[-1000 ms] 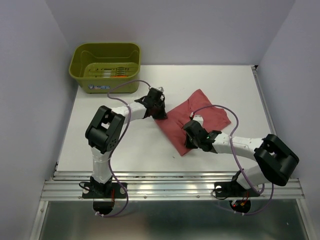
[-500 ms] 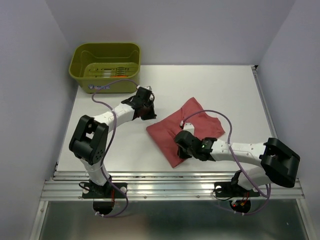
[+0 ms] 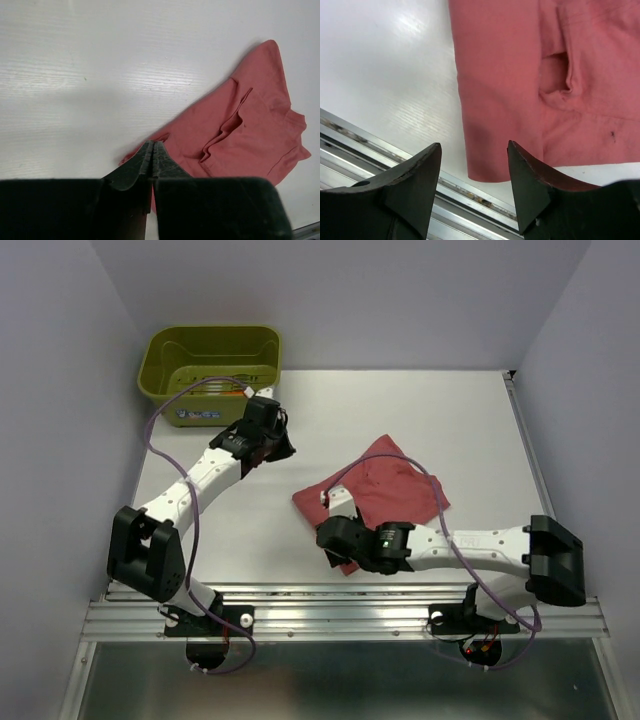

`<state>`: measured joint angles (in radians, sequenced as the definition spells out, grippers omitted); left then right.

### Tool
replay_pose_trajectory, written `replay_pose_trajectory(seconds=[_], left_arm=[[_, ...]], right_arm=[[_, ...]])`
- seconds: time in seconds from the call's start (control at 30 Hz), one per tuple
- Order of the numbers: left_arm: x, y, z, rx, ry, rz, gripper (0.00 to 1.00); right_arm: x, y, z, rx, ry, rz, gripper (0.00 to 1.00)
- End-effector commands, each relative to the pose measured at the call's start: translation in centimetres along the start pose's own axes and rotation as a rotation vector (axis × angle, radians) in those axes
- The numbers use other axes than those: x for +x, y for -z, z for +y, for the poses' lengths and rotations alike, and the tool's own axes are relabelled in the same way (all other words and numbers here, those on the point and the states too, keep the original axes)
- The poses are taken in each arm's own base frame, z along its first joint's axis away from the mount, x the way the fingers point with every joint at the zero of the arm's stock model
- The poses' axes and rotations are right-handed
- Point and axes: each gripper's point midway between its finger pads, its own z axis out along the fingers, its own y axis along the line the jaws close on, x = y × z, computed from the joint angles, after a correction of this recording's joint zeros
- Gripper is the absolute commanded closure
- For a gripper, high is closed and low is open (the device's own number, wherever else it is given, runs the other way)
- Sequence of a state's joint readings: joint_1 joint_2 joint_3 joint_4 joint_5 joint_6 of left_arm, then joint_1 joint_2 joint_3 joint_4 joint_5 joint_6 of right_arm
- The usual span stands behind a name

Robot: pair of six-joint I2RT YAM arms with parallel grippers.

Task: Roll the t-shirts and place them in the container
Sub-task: Roll the T-shirt to the center of the board.

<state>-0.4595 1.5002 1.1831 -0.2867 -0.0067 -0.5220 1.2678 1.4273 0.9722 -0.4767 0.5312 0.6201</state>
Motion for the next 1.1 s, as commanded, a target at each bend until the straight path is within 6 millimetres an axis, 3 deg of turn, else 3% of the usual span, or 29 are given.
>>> replay_pose_trajectory(seconds=[0.0,0.07,0.2,0.37,0.63,0.67,0.77,0.83,0.87,1.0,1.07], left_arm=[[0.3,1.3,1.9,-0.042,0.039,-0.015,0.84],[0.3,1.8,2.2,-0.038,0.051,-0.025,0.79],[1.7,2.1,3.1,-0.048,0.059,-0.007,0.78],[2.4,2.5,3.5,-0.042,0.069,-0.003,0.78],[4.0,2.1,3.3,0.0,0.096,0.03,0.77],[4.3,2.0,3.3,0.002,0.097,0.035,0.74],[6.0,1.6,3.6,0.017,0.103,0.074,0.4],[6.6,1.4,3.4,0.045,0.114,0.083,0.29],[7.6,1.3,3.7,0.046,0.117,0.101,0.2],[8.9,1.5,3.2,0.109,0.14,0.112,0.01],[8.8,1.5,2.8,0.141,0.148,0.099,0.01]], right_arm=[[0.7,-0.2,0.6,0.079,0.132,-0.009,0.38],[1.7,-0.8,1.0,0.095,0.171,0.012,0.39],[3.0,-1.7,1.7,0.103,0.211,0.034,0.38],[4.5,-3.3,1.0,0.163,0.245,0.056,0.41],[7.3,-5.5,0.1,0.214,0.255,0.087,0.62],[7.2,-5.5,0.0,0.223,0.255,0.081,0.64],[6.2,-5.2,0.0,0.231,0.232,0.045,0.86],[5.5,-5.0,0.5,0.206,0.21,0.022,0.95],[4.8,-4.6,0.9,0.182,0.192,0.004,0.99],[3.1,-3.8,1.1,0.122,0.1,-0.026,0.99],[2.7,-3.9,0.9,0.073,0.046,-0.021,0.99]])
